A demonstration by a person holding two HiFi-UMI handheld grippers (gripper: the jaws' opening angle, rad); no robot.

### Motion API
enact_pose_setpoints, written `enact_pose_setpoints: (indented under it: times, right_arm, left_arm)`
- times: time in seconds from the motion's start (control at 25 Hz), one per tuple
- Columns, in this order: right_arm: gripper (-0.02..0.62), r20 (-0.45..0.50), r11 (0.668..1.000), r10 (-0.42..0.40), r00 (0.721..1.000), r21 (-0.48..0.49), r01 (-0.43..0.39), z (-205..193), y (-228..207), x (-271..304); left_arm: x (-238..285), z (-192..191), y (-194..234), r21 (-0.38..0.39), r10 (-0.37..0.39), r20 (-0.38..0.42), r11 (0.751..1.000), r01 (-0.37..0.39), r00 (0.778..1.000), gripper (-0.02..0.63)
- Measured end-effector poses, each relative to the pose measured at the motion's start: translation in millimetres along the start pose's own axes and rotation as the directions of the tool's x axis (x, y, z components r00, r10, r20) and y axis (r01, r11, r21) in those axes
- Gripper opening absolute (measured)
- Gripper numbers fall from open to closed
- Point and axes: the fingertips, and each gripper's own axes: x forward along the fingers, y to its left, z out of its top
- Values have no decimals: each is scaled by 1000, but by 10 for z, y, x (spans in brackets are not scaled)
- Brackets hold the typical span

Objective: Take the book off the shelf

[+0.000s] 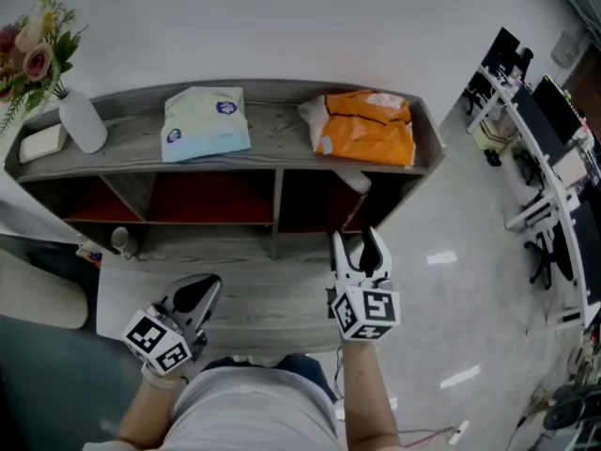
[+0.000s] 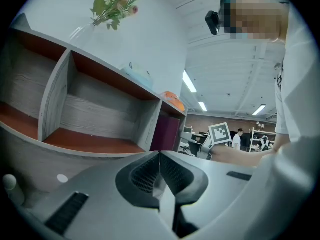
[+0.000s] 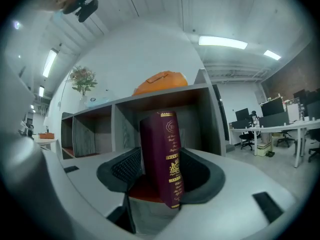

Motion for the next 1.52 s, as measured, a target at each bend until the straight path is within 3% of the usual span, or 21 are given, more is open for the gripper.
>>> enact_pose_setpoints:
  times: [0.28,0.72,1.2,1.4,1.52]
  right_arm:
    - [264,-9,994,111,994,-15,-111,-18,-136,482]
    - [278,-19,985,164,986,-58,-165,-17,-283,935]
    - [307,-18,949,311,950,-54,-312,-49,-200,1204]
    - [316,-30,951,306,952,-38,-307,-36,-222,1196]
    - [290,-31,953,301,953,-39,-302,-41,-216,1094]
  left_arm:
    - [61,-34,-26,-20,138,14,990,-138,990,17]
    - [23,-140,-57,-53,299,19,953,-298,954,17]
    - [16,-193,-8,-68,360,18,931,-359,933,15]
    - [22,-207,15,-72,356,15,932,-354,934,17]
    - [34,-212,26,-72,347,12,936,-345,938,15]
